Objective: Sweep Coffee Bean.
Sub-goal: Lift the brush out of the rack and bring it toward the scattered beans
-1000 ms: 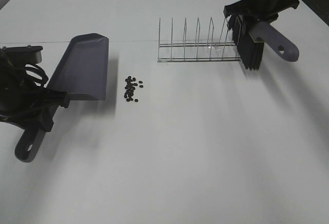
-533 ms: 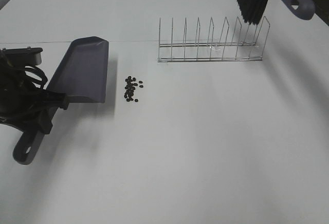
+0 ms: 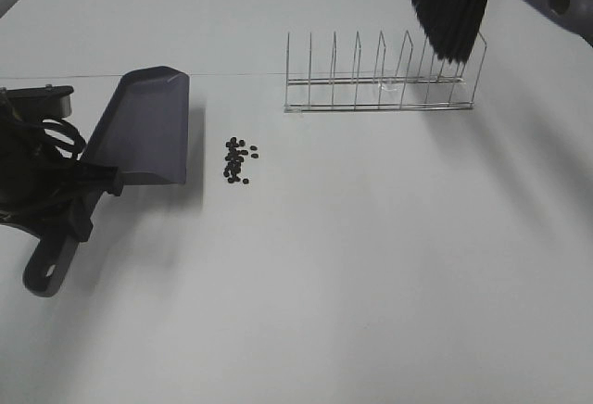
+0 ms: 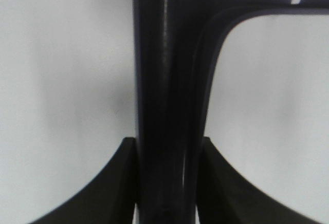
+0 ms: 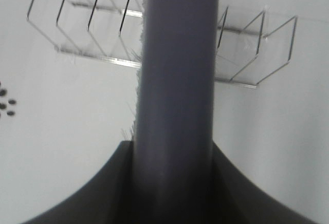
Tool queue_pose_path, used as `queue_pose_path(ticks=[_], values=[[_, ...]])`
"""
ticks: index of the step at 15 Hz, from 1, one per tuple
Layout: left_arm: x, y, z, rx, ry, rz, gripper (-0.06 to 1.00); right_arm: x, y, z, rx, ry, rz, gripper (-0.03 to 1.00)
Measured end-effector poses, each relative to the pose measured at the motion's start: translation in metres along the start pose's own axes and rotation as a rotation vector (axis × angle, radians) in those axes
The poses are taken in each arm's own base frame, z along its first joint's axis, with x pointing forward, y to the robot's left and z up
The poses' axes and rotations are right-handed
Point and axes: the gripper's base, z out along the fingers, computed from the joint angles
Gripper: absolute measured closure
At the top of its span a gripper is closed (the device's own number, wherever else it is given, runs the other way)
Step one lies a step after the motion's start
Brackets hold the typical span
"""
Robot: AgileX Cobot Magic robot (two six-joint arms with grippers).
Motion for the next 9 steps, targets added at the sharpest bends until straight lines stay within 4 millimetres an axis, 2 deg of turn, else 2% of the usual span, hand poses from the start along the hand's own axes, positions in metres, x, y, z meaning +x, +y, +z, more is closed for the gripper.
queue_pose_path(ticks=[2, 4, 7, 9], values=[[0.0, 0.0, 0.0, -0.001, 0.001, -0.016, 0.68, 0.022, 0.023, 0.029, 0.035, 0.123, -0.073, 0.67], [0.002, 0.002, 0.012, -0.018, 0.048, -0.021, 0.68, 0.042, 0.042, 0.054, 0.042, 0.178, -0.097, 0.67], [0.007, -0.001, 0.037, -0.045, 0.13, -0.01, 0.68, 0.053, 0.051, 0.071, 0.034, 0.173, -0.084, 0.67], [0.01, -0.011, 0.048, -0.048, 0.138, 0.017, 0.68, 0.062, 0.051, 0.083, 0.031, 0.176, -0.074, 0.67]])
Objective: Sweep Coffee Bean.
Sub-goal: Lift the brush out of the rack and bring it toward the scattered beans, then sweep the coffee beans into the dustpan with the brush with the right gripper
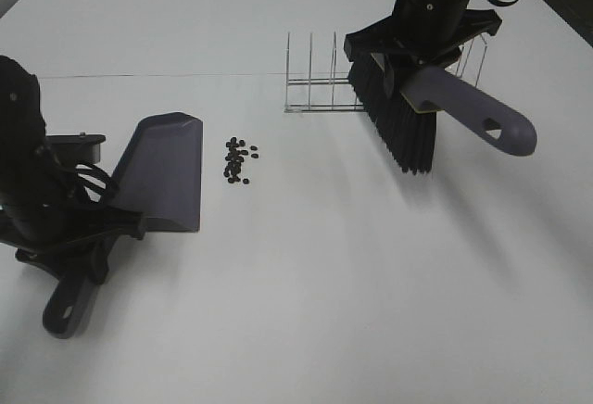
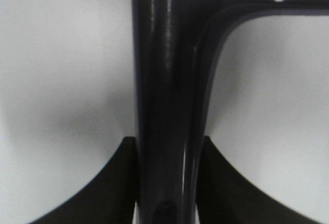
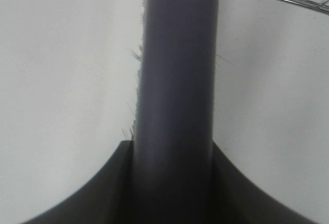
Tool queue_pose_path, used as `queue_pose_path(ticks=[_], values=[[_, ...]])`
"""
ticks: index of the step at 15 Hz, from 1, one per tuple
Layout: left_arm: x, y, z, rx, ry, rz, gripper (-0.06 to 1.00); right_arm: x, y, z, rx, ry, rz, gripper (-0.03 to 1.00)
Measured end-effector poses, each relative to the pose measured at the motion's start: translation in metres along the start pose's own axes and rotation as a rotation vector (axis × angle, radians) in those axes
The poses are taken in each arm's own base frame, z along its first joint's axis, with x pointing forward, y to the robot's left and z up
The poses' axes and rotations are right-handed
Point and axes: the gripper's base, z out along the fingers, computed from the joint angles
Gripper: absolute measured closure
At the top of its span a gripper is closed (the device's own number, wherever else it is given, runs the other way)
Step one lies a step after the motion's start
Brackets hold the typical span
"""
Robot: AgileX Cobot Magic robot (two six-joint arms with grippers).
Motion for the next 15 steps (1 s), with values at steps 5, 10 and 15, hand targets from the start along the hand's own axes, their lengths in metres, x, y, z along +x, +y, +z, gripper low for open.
queue_pose_path(ticks=[5, 10, 15], values=[[0.002, -0.011, 0.007, -0.007, 0.014, -0.004, 0.68, 0.006, 0.023, 0.025, 0.015, -0.003, -0.056, 0.67], [0.001, -0.012, 0.008, -0.007, 0.018, -0.007, 0.68, 0.007, 0.099, 0.068, 0.081, 0.022, -0.267, 0.68], [0.001, -0.012, 0.008, -0.007, 0.019, -0.007, 0.68, 0.0, 0.164, 0.089, 0.096, 0.082, -0.362, 0.68]])
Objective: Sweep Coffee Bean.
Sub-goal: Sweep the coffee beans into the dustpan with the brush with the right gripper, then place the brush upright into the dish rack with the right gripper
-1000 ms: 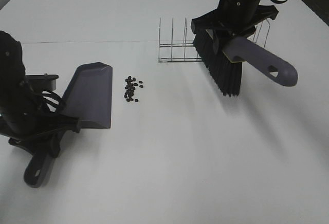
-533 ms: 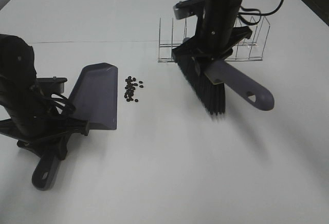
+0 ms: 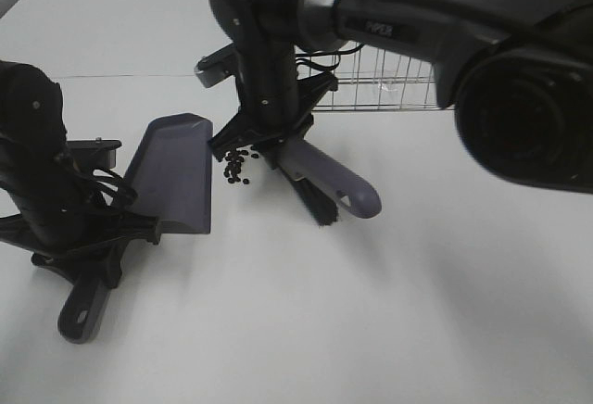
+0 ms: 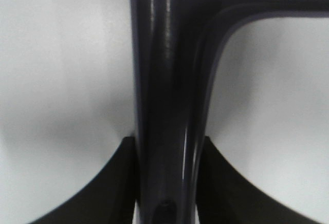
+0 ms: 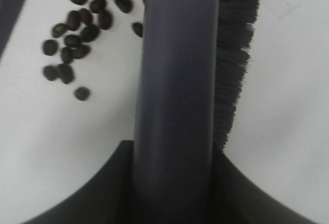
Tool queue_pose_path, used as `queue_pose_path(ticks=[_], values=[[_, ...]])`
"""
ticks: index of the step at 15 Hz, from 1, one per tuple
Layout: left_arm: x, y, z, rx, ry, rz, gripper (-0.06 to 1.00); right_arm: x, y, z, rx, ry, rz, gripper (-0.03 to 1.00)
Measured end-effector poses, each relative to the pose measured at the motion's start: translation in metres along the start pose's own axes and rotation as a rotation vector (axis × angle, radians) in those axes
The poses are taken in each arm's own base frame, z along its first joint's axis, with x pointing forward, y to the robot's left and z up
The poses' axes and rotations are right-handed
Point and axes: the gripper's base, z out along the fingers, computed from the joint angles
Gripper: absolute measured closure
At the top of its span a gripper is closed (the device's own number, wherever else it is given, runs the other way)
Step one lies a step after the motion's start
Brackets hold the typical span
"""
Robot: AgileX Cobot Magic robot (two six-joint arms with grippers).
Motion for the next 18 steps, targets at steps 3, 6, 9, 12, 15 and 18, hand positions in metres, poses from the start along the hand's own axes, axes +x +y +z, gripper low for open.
queue_pose_path(ticks=[3, 6, 9, 12, 15, 18], values=[[0.0, 0.0, 0.0, 0.0, 0.0, 0.0, 0.68, -0.017, 0.042, -0.006, -0.077, -0.071, -0.046, 0.68], [0.0, 0.0, 0.0, 0.001, -0.001, -0.001, 0.68, -0.022, 0.063, -0.024, -0.14, -0.123, -0.055, 0.68], [0.0, 0.0, 0.0, 0.001, 0.0, -0.001, 0.68, -0.024, 0.061, -0.036, -0.126, -0.148, -0.059, 0.68], [0.0, 0.0, 0.0, 0.001, 0.0, -0.001, 0.68, -0.03, 0.033, -0.087, -0.025, -0.261, -0.054, 0.68], [0.0, 0.0, 0.0, 0.001, 0.0, -0.001, 0.68, -0.031, -0.007, -0.126, -0.008, -0.334, -0.002, 0.68], [0.0, 0.0, 0.0, 0.001, 0.0, -0.001, 0.68, -0.025, -0.063, -0.161, 0.022, -0.396, 0.091, 0.68]])
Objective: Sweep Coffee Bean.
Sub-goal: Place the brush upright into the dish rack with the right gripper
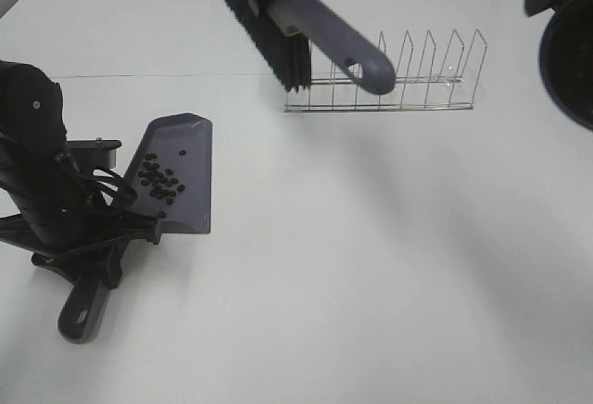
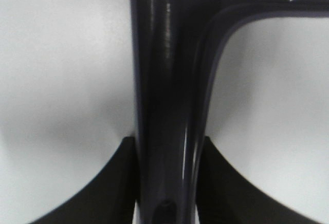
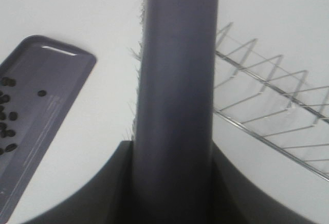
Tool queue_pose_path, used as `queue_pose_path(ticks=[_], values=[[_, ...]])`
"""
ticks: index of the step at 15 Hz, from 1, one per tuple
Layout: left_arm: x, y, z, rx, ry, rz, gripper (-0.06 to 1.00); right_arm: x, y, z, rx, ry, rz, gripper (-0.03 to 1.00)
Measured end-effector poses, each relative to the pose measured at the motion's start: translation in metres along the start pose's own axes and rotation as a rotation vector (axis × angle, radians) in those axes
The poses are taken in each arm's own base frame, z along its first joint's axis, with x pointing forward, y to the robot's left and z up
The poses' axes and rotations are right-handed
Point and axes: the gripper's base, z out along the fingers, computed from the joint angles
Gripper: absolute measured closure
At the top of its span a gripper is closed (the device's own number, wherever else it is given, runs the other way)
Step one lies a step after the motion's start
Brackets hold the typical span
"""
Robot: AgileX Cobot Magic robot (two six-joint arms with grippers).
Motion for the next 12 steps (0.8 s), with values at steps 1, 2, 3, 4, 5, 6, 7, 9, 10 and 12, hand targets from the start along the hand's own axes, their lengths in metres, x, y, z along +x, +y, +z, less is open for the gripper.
queue_pose_path(ticks=[1, 2, 3, 4, 5, 6, 7, 9, 10, 12], values=[[0.0, 0.0, 0.0, 0.0, 0.0, 0.0, 0.68, 0.0, -0.02, -0.009, 0.022, -0.008, 0.023, 0.68], [0.0, 0.0, 0.0, 0.0, 0.0, 0.0, 0.68, 0.001, -0.04, -0.019, 0.041, -0.009, 0.055, 0.68], [0.0, 0.0, 0.0, 0.0, 0.0, 0.0, 0.68, 0.004, -0.051, -0.024, 0.051, -0.004, 0.071, 0.68], [0.0, 0.0, 0.0, 0.0, 0.0, 0.0, 0.68, 0.011, -0.071, -0.033, 0.071, 0.013, 0.1, 0.68], [0.0, 0.0, 0.0, 0.0, 0.0, 0.0, 0.68, 0.02, -0.091, -0.039, 0.092, 0.038, 0.131, 0.68], [0.0, 0.0, 0.0, 0.0, 0.0, 0.0, 0.68, 0.032, -0.109, -0.044, 0.113, 0.072, 0.161, 0.68], [0.0, 0.0, 0.0, 0.0, 0.0, 0.0, 0.68, 0.044, -0.124, -0.047, 0.129, 0.106, 0.195, 0.68], [0.0, 0.0, 0.0, 0.0, 0.0, 0.0, 0.68, 0.071, -0.147, -0.05, 0.154, 0.183, 0.245, 0.68], [0.0, 0.0, 0.0, 0.0, 0.0, 0.0, 0.68, 0.089, -0.157, -0.045, 0.163, 0.247, 0.266, 0.68], [0.0, 0.0, 0.0, 0.0, 0.0, 0.0, 0.68, 0.111, -0.164, -0.031, 0.164, 0.337, 0.283, 0.68]])
